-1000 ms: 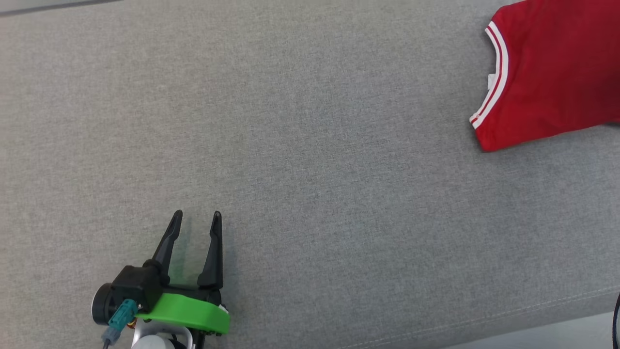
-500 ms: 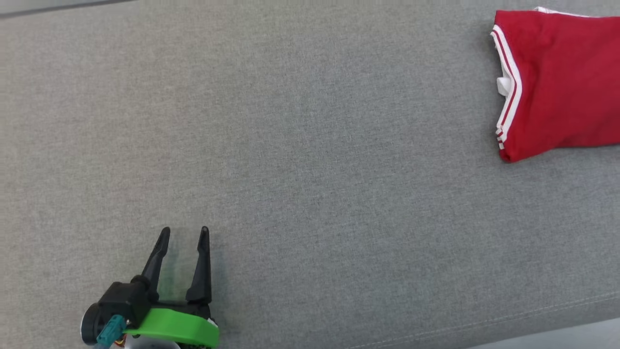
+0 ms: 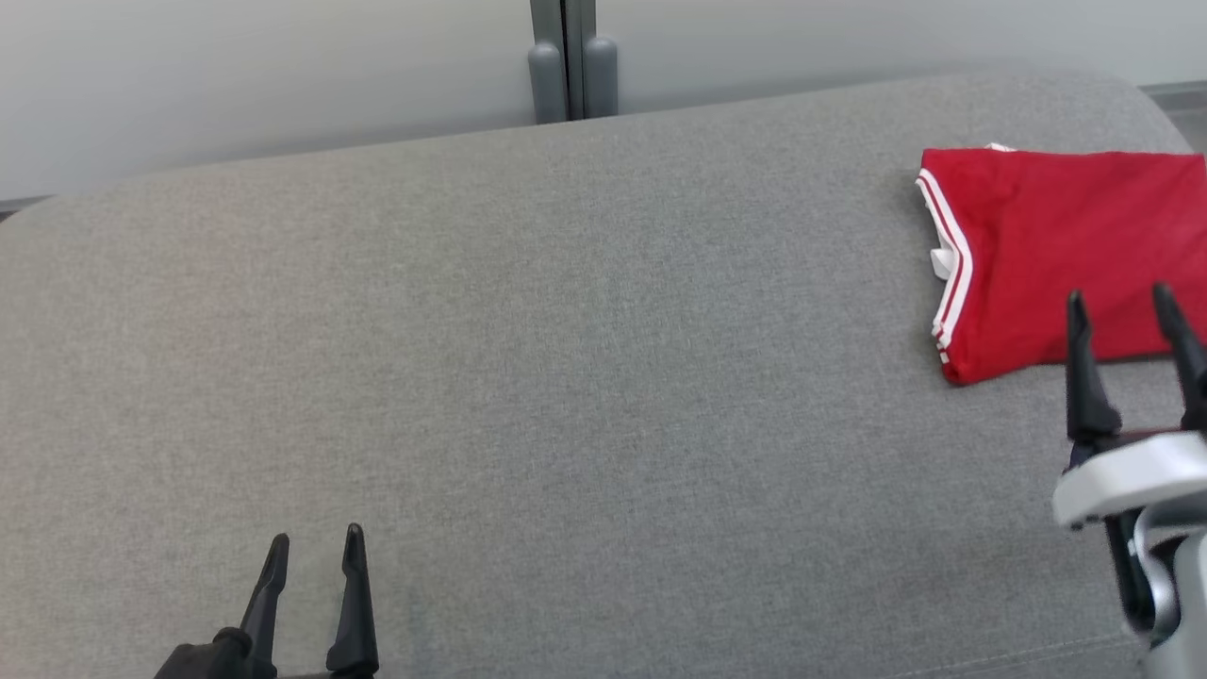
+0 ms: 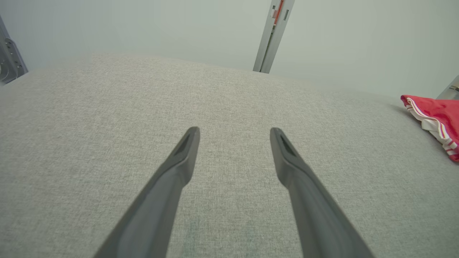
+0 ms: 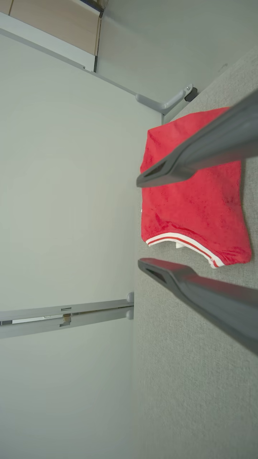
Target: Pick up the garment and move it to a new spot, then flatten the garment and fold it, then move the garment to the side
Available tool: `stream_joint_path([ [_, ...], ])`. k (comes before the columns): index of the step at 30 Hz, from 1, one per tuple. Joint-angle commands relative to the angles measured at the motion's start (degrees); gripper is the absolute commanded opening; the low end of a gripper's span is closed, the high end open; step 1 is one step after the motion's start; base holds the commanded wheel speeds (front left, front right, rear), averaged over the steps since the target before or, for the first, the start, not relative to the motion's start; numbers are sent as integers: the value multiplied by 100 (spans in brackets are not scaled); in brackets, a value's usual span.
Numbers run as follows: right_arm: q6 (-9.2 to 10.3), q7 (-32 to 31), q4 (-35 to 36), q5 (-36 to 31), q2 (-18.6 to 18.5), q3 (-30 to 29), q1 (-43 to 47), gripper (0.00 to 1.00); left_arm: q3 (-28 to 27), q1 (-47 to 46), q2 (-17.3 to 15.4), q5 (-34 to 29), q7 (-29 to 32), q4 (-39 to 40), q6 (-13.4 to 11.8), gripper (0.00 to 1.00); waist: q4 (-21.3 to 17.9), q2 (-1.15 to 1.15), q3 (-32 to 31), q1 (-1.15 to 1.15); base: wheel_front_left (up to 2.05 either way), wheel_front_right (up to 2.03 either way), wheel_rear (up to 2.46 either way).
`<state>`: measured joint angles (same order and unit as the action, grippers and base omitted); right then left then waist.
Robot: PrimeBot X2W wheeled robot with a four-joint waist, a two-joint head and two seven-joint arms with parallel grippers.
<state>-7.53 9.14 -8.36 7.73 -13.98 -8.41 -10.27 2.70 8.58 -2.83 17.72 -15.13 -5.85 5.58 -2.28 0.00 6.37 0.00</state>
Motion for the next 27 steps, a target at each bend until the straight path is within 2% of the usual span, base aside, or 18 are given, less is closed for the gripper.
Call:
stream_joint_path([
  [1, 9, 221, -90, -20, 111, 32, 287, 100, -21, 118, -16, 28, 1, 30, -37, 100, 206, 0, -517, 0, 0, 0, 0],
  [6, 9, 598, -204, -216, 505, 242, 964, 100, -175, 311, -16, -66, 1, 55, -192, 100, 273, 0, -654, 0, 0, 0, 0],
  [9, 9, 602, 25, -265, 729, 264, 1240, 100, -247, 367, -16, -106, 1, 35, -217, 100, 315, 0, -708, 0, 0, 0, 0],
  [16, 10, 607, 43, -409, 921, 438, 1707, 100, -358, 409, -15, -129, 1, -104, -273, 100, 429, 0, -820, 0, 0, 0, 0],
  [22, 9, 608, -48, -390, 1030, 486, 1620, 100, -351, 329, -15, -167, 2, -231, -211, 100, 485, 0, -838, 0, 0, 0, 0],
  [27, 9, 609, -101, -386, 1051, 577, 1573, 100, -336, 261, -15, -167, 2, -314, -270, 100, 558, 0, -854, 0, 0, 0, 0],
])
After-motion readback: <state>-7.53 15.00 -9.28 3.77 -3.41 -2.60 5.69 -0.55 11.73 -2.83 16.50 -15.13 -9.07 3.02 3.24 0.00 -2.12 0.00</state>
